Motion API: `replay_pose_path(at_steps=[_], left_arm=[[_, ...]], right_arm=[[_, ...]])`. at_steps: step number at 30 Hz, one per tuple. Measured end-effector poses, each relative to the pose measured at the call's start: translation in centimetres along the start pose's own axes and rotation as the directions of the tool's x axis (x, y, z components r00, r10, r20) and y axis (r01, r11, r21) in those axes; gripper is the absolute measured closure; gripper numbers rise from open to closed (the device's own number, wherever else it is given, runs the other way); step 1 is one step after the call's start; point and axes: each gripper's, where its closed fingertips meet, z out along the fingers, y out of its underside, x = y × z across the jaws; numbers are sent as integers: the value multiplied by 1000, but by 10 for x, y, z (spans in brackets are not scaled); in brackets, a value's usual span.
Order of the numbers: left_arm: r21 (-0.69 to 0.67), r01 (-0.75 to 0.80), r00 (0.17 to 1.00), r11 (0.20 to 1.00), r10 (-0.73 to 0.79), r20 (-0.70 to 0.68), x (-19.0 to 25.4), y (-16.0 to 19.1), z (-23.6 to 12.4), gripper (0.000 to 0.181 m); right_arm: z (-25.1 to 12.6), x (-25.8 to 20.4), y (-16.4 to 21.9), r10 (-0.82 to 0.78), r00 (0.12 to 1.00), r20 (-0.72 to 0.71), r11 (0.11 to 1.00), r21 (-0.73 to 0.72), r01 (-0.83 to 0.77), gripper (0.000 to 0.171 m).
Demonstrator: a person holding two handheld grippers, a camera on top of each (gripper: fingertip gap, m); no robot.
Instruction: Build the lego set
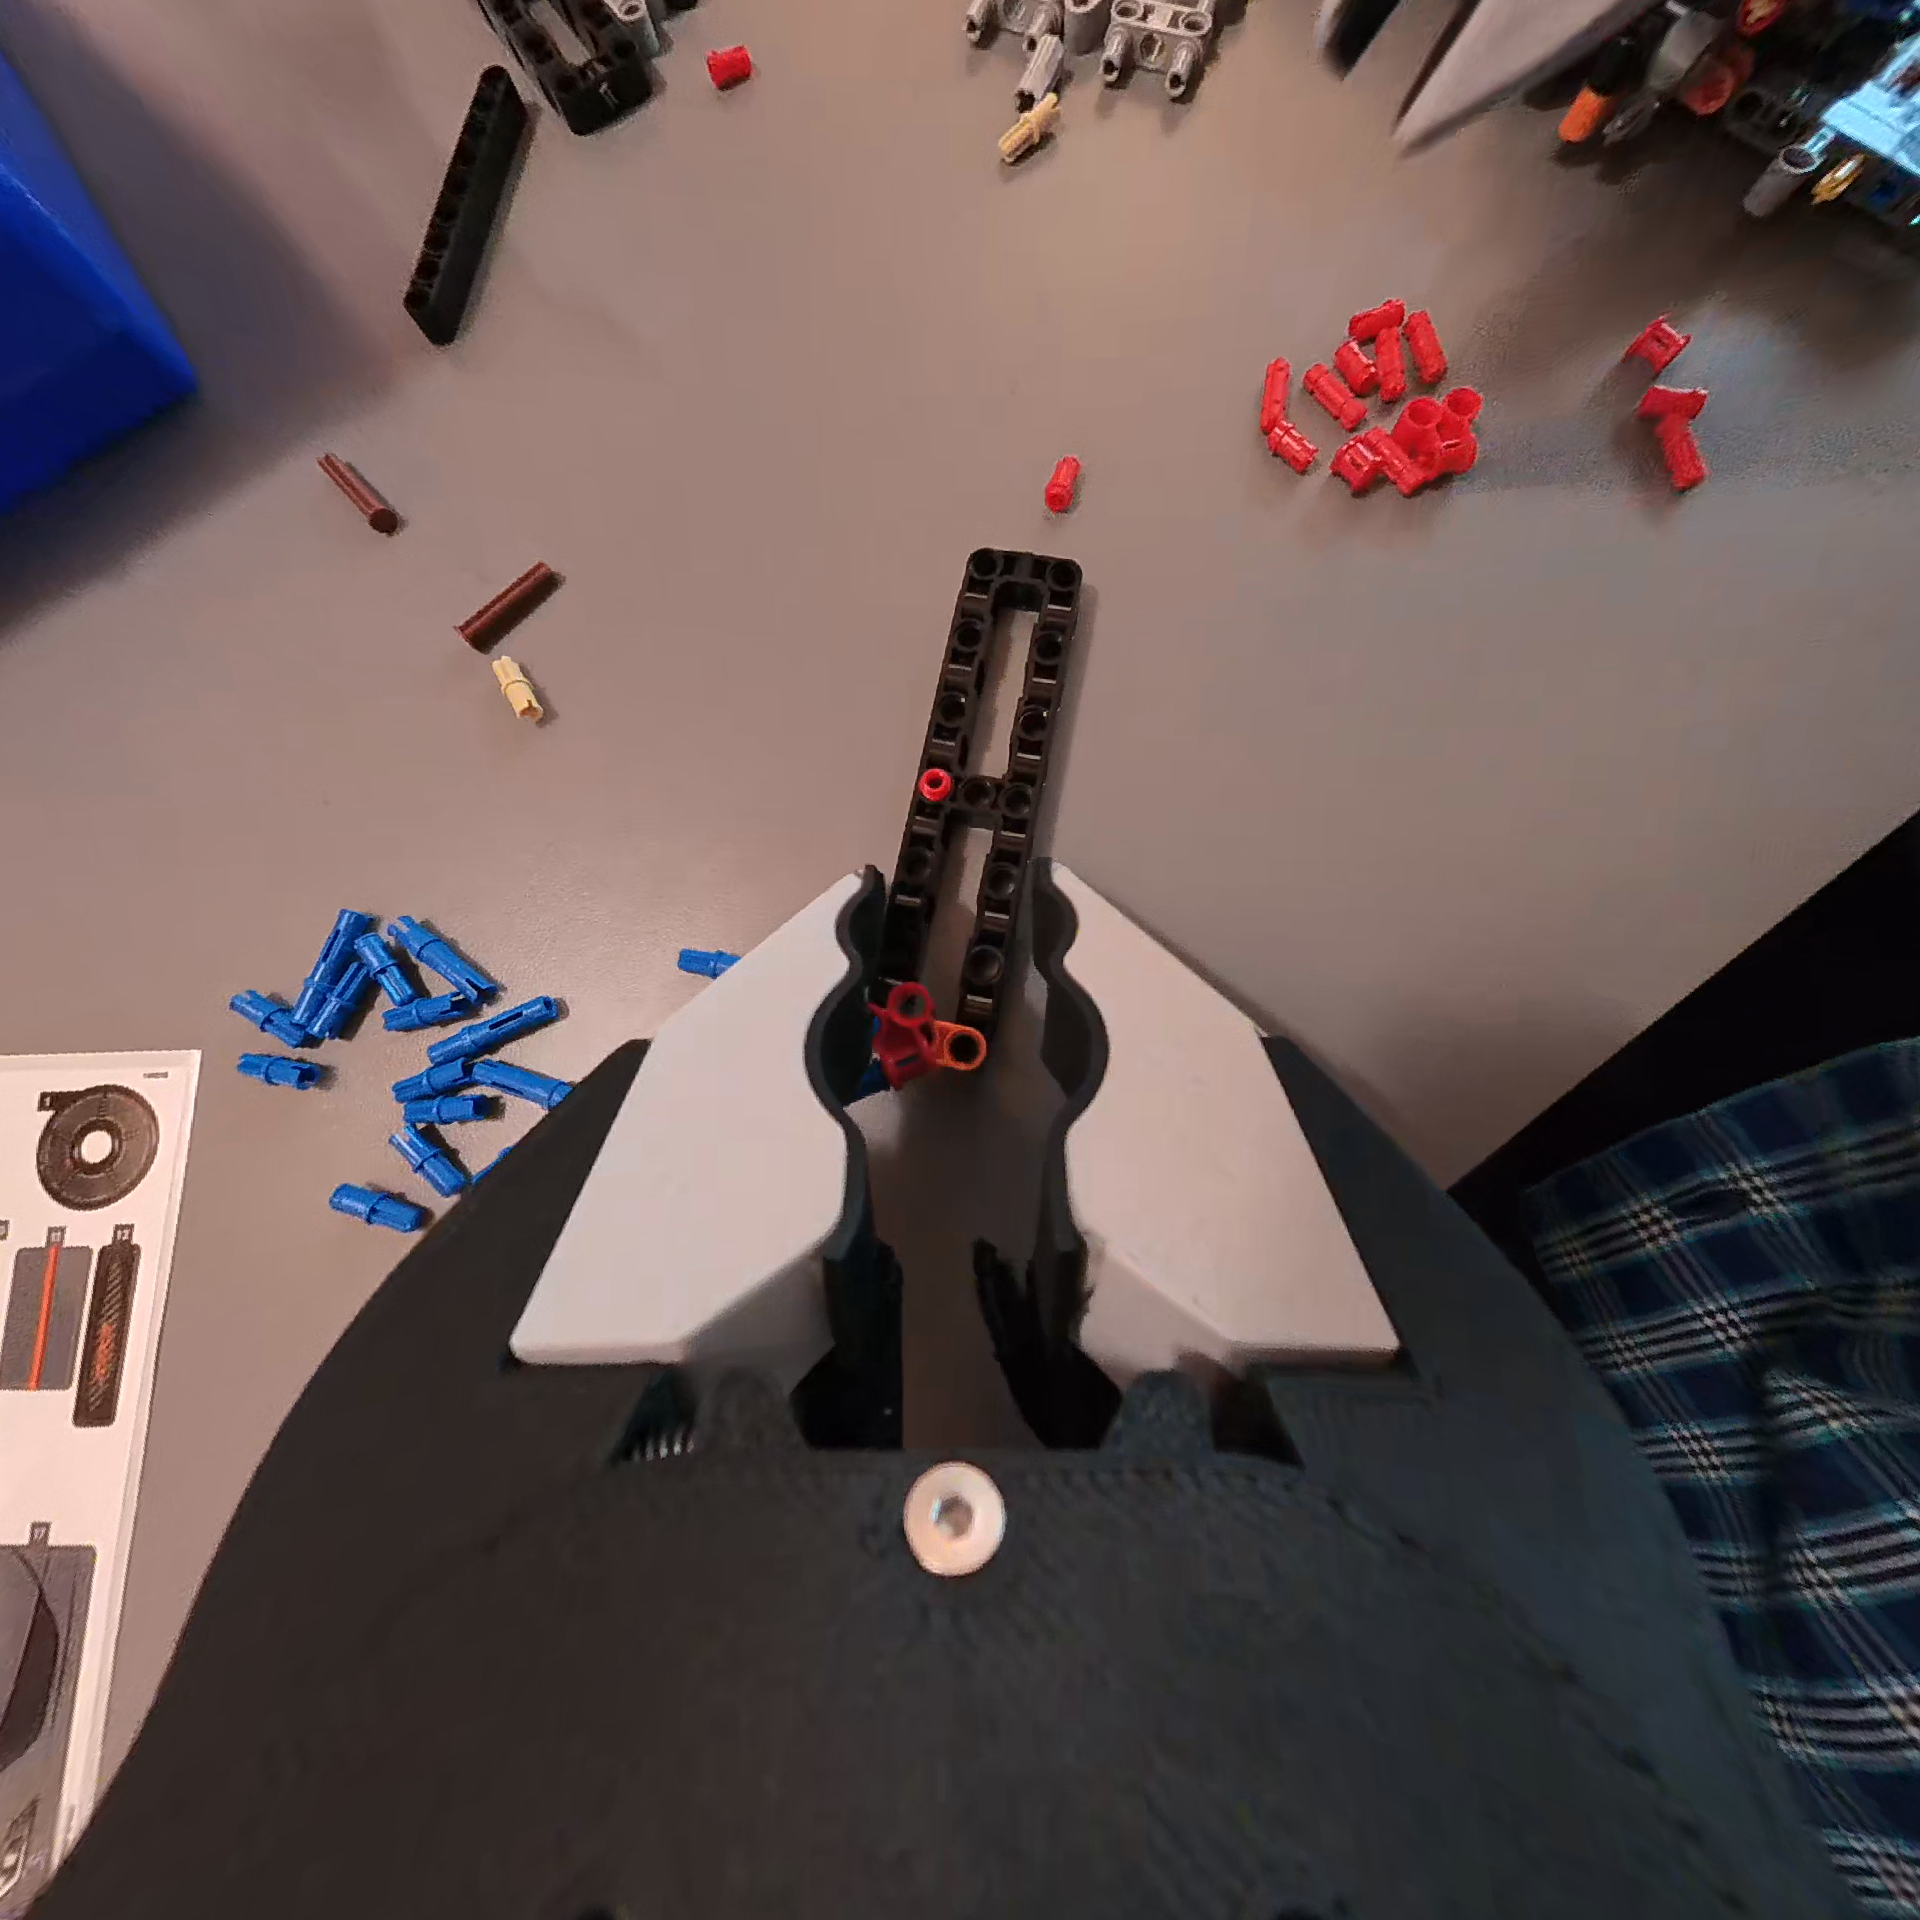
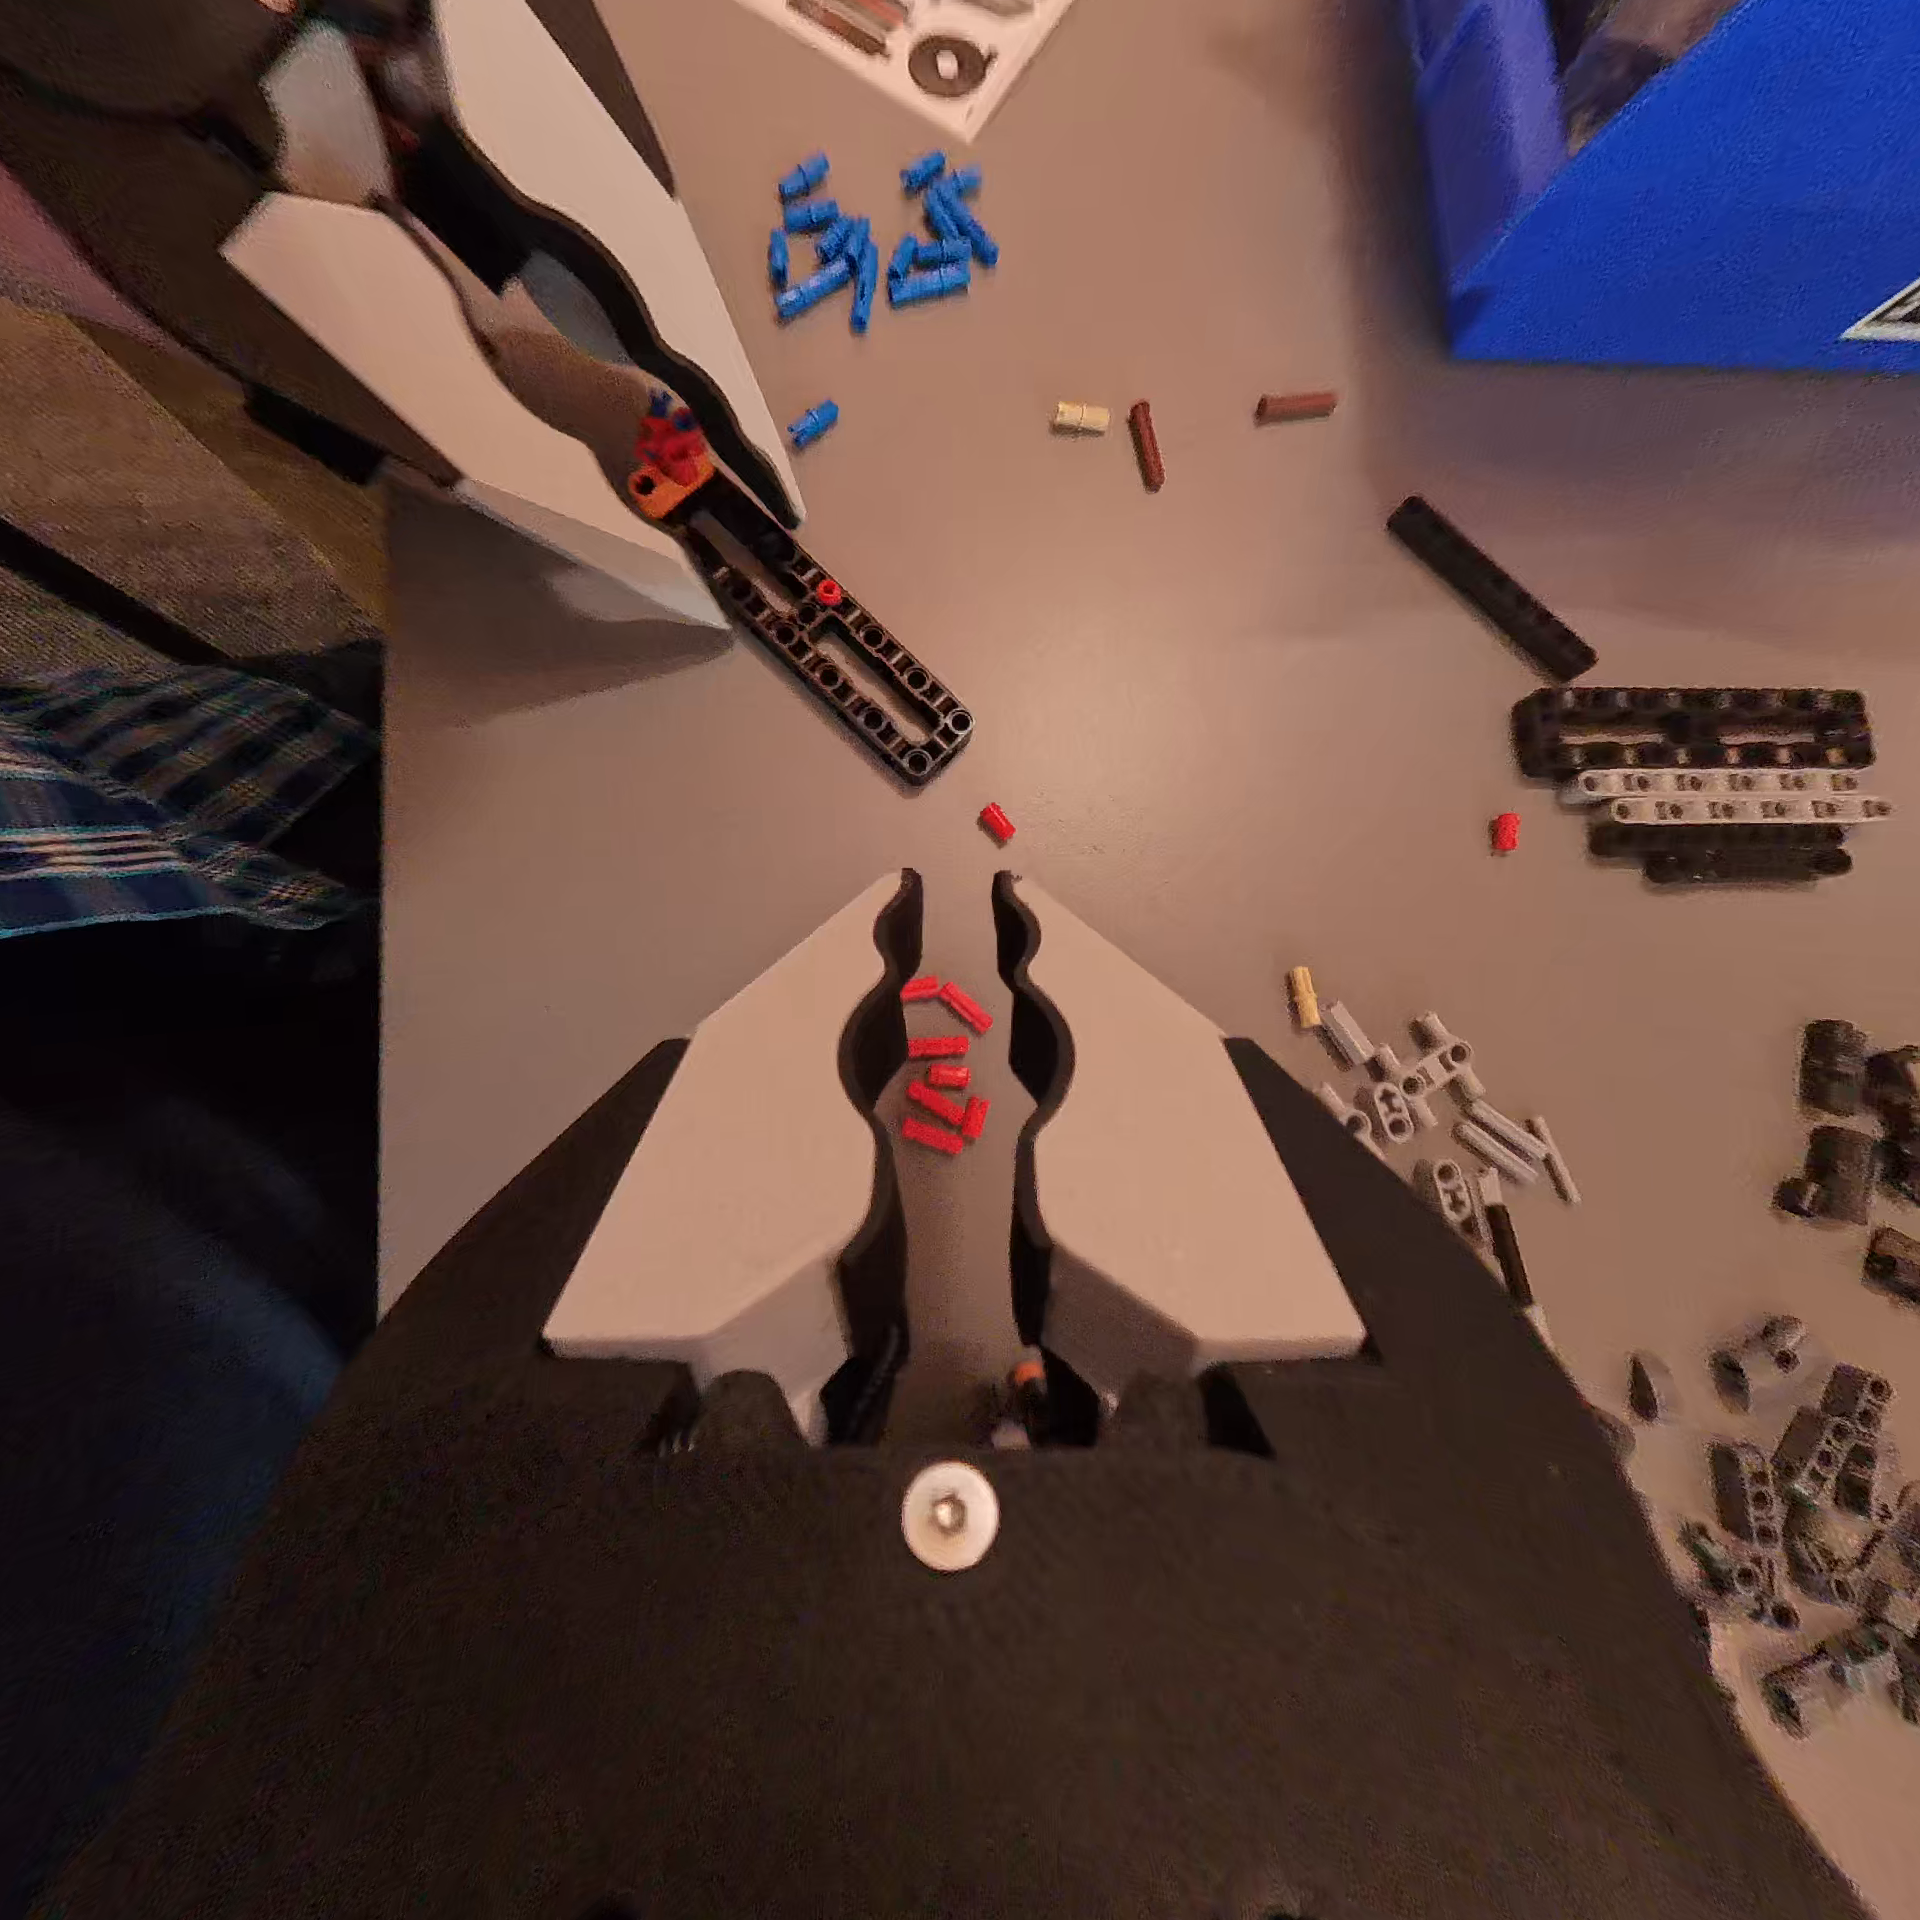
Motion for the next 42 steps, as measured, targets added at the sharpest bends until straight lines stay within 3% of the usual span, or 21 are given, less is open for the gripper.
replay_pose_path(at_steps=[1, 17, 22, 34, 42], left_arm=[[0, -3, 1000, 1000, 3, -1, 0, 1, 0, 153], [80, 19, 998, 997, -14, -62, -3, 0, -5, 149], [84, 18, 998, 996, -13, -64, -3, 0, -5, 150], [98, 0, 999, 995, 4, -38, -3, -6, -7, 151], [190, -25, 1000, 981, 23, 12, -2, -30, -15, 146]], right_arm=[[8, 0, 1, 2, 1000, 2, 1000, -32, -2, 158], [58, 5, 7, 32, 999, 32, 987, -161, -26, 155], [63, 6, 15, 16, 999, 32, 980, -197, -9, 163], [60, 11, 21, -7, 1000, 1, 984, -179, 8, 170], [39, 15, 8, 79, 997, 7, 996, -49, -79, 170]])
